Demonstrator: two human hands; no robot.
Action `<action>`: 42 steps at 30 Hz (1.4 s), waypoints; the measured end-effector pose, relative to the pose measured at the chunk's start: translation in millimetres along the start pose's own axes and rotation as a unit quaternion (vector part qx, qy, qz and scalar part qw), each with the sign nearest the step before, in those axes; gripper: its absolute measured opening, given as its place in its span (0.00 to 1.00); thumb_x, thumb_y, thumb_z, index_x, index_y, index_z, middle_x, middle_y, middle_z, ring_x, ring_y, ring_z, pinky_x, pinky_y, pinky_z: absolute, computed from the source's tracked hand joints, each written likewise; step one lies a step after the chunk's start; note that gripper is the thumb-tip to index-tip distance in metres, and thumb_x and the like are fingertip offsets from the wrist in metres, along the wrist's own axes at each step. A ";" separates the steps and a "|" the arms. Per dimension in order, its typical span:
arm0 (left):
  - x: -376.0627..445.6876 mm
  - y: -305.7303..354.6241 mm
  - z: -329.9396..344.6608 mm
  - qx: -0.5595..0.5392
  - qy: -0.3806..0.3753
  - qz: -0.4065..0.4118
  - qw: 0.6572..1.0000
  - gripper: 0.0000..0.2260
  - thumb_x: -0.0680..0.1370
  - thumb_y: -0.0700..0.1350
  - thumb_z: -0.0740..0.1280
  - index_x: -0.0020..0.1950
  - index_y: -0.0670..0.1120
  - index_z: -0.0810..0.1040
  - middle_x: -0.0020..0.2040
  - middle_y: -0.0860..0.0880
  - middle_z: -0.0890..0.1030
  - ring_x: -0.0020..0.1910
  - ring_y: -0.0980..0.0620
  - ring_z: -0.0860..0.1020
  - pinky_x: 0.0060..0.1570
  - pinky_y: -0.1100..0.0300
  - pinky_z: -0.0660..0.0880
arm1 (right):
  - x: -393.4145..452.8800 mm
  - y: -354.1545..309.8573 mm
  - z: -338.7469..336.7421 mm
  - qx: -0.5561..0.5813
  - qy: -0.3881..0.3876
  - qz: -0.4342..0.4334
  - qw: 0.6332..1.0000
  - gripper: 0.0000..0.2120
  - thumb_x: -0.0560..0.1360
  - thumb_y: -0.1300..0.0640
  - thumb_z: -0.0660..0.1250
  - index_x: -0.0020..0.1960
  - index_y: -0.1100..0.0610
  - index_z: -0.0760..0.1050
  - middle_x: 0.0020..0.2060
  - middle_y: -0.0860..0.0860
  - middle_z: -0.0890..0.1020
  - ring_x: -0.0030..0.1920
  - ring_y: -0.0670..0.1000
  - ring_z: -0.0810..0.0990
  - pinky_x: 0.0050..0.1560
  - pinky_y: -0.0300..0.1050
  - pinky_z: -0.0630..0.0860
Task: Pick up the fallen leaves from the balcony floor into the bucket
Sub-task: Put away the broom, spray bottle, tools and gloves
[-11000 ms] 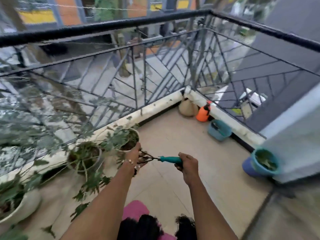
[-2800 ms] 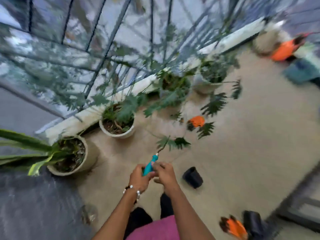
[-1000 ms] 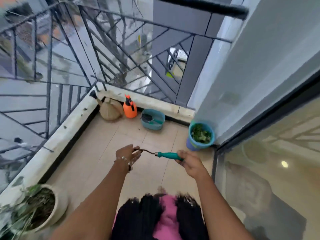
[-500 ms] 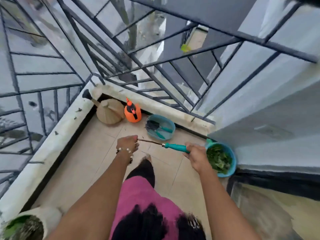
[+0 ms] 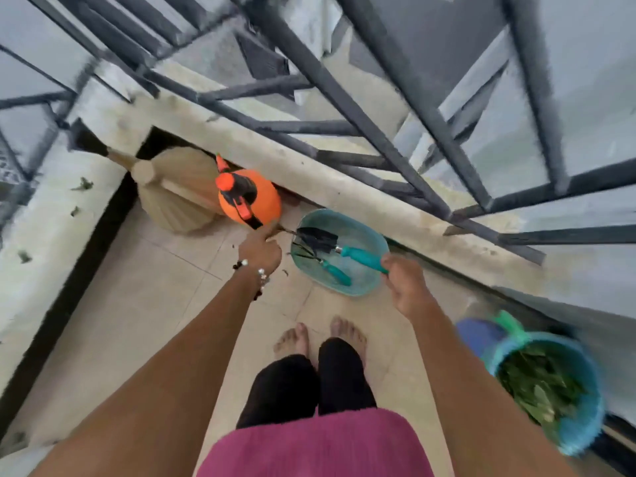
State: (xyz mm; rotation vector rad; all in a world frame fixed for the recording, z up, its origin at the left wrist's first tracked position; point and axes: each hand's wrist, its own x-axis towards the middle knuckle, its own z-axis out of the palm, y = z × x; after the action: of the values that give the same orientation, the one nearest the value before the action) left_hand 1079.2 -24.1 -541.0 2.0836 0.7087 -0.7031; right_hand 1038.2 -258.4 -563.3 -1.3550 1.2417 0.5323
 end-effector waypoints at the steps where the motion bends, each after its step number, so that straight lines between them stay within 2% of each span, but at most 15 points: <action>1: 19.7 -4.2 13.6 0.030 -0.002 0.004 1.000 0.23 0.78 0.35 0.59 0.72 0.48 0.72 0.68 0.46 0.76 0.66 0.41 0.74 0.65 0.53 0.70 | 24.3 2.9 8.1 -0.011 0.000 0.003 1.000 0.04 0.76 0.64 0.63 0.47 0.57 0.76 0.42 0.54 0.77 0.39 0.47 0.76 0.45 0.45 0.74; 3: 54.3 -12.9 39.7 0.052 -0.027 -0.001 0.998 0.24 0.79 0.36 0.58 0.76 0.45 0.65 0.73 0.44 0.69 0.71 0.43 0.68 0.66 0.61 0.62 | 68.8 12.1 25.4 -0.009 -0.006 0.011 1.000 0.08 0.77 0.65 0.62 0.53 0.61 0.76 0.40 0.54 0.76 0.38 0.48 0.75 0.50 0.48 0.75; 5: 85.4 -24.4 60.9 0.031 -0.053 0.001 0.998 0.29 0.76 0.41 0.57 0.78 0.42 0.58 0.76 0.42 0.64 0.75 0.45 0.63 0.66 0.65 0.57 | 101.4 21.7 43.6 0.012 -0.014 0.019 1.000 0.09 0.77 0.67 0.60 0.56 0.63 0.74 0.42 0.56 0.76 0.44 0.52 0.78 0.60 0.52 0.74; 8: 114.9 -40.8 82.1 0.014 -0.060 -0.019 0.998 0.31 0.75 0.41 0.57 0.79 0.46 0.55 0.78 0.44 0.58 0.77 0.45 0.57 0.70 0.64 0.54 | 132.7 34.2 61.0 0.021 -0.009 0.025 0.999 0.06 0.78 0.68 0.59 0.47 0.59 0.72 0.48 0.60 0.76 0.51 0.56 0.78 0.65 0.56 0.72; 10: 126.0 -48.0 89.7 0.008 -0.073 -0.029 0.997 0.31 0.77 0.35 0.58 0.79 0.48 0.55 0.79 0.46 0.56 0.77 0.45 0.55 0.70 0.63 0.54 | 140.9 37.0 65.5 0.055 -0.007 0.050 0.997 0.07 0.79 0.67 0.58 0.50 0.57 0.70 0.43 0.54 0.75 0.47 0.52 0.78 0.59 0.48 0.73; 13: 124.4 -51.3 89.2 0.008 -0.111 -0.029 0.993 0.40 0.69 0.41 0.62 0.80 0.50 0.52 0.79 0.46 0.57 0.76 0.45 0.59 0.70 0.61 0.58 | 144.7 38.3 65.2 0.045 -0.009 0.056 0.997 0.07 0.80 0.65 0.59 0.55 0.55 0.70 0.46 0.51 0.75 0.52 0.52 0.77 0.61 0.48 0.72; 14: 119.3 -50.3 85.2 0.006 -0.119 -0.037 0.992 0.41 0.69 0.42 0.64 0.80 0.52 0.50 0.78 0.46 0.58 0.75 0.45 0.61 0.69 0.60 0.61 | 142.6 38.4 64.5 0.023 -0.014 0.047 0.999 0.06 0.80 0.64 0.59 0.54 0.56 0.71 0.46 0.52 0.75 0.50 0.51 0.77 0.60 0.49 0.73; 17: 90.2 -41.8 71.1 0.010 -0.111 -0.038 0.993 0.35 0.75 0.37 0.63 0.79 0.54 0.53 0.78 0.48 0.60 0.75 0.46 0.62 0.68 0.61 0.62 | 114.1 30.3 58.1 -0.030 -0.038 0.031 0.998 0.07 0.80 0.64 0.59 0.56 0.59 0.74 0.39 0.50 0.71 0.36 0.47 0.69 0.44 0.44 0.72; 22: -6.1 -6.2 26.3 -0.021 -0.078 -0.072 0.994 0.24 0.77 0.37 0.61 0.73 0.49 0.69 0.71 0.47 0.71 0.69 0.47 0.70 0.58 0.65 0.67 | 11.3 -4.1 43.2 -0.096 -0.104 0.019 0.990 0.11 0.75 0.67 0.59 0.38 0.54 0.67 0.29 0.49 0.64 0.27 0.46 0.62 0.27 0.38 0.63; 26: -107.2 21.8 -26.4 -0.075 -0.033 -0.095 0.992 0.21 0.77 0.34 0.60 0.68 0.46 0.74 0.63 0.45 0.78 0.64 0.47 0.75 0.56 0.64 0.70 | -107.4 -38.9 29.8 -0.225 -0.126 -0.047 0.965 0.12 0.72 0.65 0.61 0.33 0.52 0.68 0.29 0.51 0.69 0.28 0.48 0.67 0.28 0.44 0.66; 29: -186.6 44.3 -75.1 -0.080 0.025 -0.087 0.993 0.16 0.79 0.37 0.60 0.64 0.45 0.77 0.57 0.44 0.81 0.56 0.46 0.78 0.41 0.72 0.66 | -203.8 -68.4 25.3 -0.322 -0.140 -0.150 0.924 0.11 0.74 0.60 0.64 0.34 0.51 0.75 0.31 0.50 0.77 0.34 0.50 0.75 0.43 0.50 0.76; 33: -281.9 58.0 -132.7 -0.107 0.100 -0.092 0.985 0.14 0.77 0.37 0.61 0.59 0.46 0.81 0.51 0.44 0.84 0.55 0.46 0.79 0.49 0.66 0.70 | -319.6 -100.1 27.4 -0.430 -0.168 -0.285 0.840 0.09 0.77 0.56 0.63 0.42 0.55 0.79 0.41 0.54 0.82 0.49 0.56 0.80 0.56 0.50 0.74; 36: -338.4 47.2 -158.1 -0.122 0.157 -0.084 0.976 0.15 0.75 0.35 0.61 0.56 0.46 0.82 0.47 0.43 0.85 0.52 0.45 0.80 0.53 0.60 0.73 | -378.8 -103.2 33.9 -0.504 -0.210 -0.366 0.754 0.09 0.77 0.57 0.62 0.44 0.60 0.79 0.43 0.59 0.82 0.53 0.61 0.79 0.53 0.51 0.74; 39: -389.2 17.5 -170.2 -0.145 0.212 -0.101 0.961 0.14 0.74 0.36 0.62 0.53 0.48 0.83 0.47 0.43 0.84 0.50 0.43 0.81 0.54 0.56 0.76 | -431.8 -88.0 43.2 -0.585 -0.248 -0.438 0.635 0.11 0.78 0.58 0.61 0.49 0.64 0.80 0.49 0.63 0.82 0.54 0.64 0.78 0.53 0.52 0.70; 42: -436.7 -26.6 -182.8 -0.155 0.254 -0.142 0.944 0.12 0.75 0.39 0.63 0.53 0.50 0.83 0.50 0.42 0.84 0.51 0.42 0.81 0.54 0.52 0.77 | -477.7 -57.6 55.2 -0.617 -0.285 -0.472 0.561 0.13 0.79 0.57 0.63 0.54 0.64 0.81 0.53 0.63 0.82 0.57 0.62 0.77 0.55 0.49 0.69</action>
State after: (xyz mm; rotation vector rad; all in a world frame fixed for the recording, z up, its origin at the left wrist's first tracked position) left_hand 803.3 35.9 -160.1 1.8909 1.3364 -0.1695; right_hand 948.3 -53.3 -133.9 -2.3887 -0.7740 0.9590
